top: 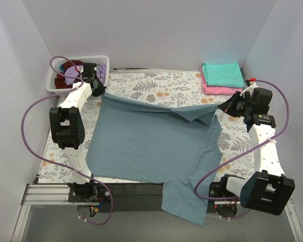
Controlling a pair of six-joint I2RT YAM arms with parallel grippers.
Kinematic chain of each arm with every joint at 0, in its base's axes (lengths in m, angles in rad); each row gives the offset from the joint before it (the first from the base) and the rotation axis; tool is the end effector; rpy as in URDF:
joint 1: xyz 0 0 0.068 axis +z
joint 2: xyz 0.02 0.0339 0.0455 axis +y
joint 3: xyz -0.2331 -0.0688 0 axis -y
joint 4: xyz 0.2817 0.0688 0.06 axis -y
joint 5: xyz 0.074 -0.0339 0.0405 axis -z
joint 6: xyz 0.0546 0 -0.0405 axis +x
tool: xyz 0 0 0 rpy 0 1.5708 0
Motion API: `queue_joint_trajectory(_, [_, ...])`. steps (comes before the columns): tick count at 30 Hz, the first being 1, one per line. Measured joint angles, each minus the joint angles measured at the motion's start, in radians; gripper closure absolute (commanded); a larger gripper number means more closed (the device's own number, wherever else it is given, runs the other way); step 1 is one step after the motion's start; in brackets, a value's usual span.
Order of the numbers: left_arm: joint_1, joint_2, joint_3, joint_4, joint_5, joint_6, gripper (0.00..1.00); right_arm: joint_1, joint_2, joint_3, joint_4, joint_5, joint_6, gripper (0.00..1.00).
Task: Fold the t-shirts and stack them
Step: Fold the tshirt
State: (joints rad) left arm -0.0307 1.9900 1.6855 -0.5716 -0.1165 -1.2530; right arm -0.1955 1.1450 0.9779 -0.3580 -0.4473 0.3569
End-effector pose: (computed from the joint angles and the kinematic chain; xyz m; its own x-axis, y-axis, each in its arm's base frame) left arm 0.4837 -0.0085 0.2007 -0.1983 -0.9378 -0.2849 -0.7431 0.3333 -0.5802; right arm 0.3166 -0.0386 0.2763 -0.5278 0.4256 -0.7350 -0.0081 0.8628 0.5055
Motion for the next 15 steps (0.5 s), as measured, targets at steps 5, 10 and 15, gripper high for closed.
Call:
queue_joint_trajectory(5, [0.003,-0.033,-0.145,-0.007,-0.001,-0.002,1.0,0.001,-0.06,-0.034,-0.005,-0.008,0.0,0.99])
queue_joint_trajectory(10, [0.005,-0.092,-0.231,-0.006,-0.006,-0.004,1.0,0.002,-0.126,-0.051,-0.013,-0.007,0.001,0.99])
queue_joint_trajectory(15, [0.005,-0.188,-0.282,-0.004,-0.016,-0.009,1.0,0.013,-0.18,-0.09,-0.027,0.0,0.003,0.99])
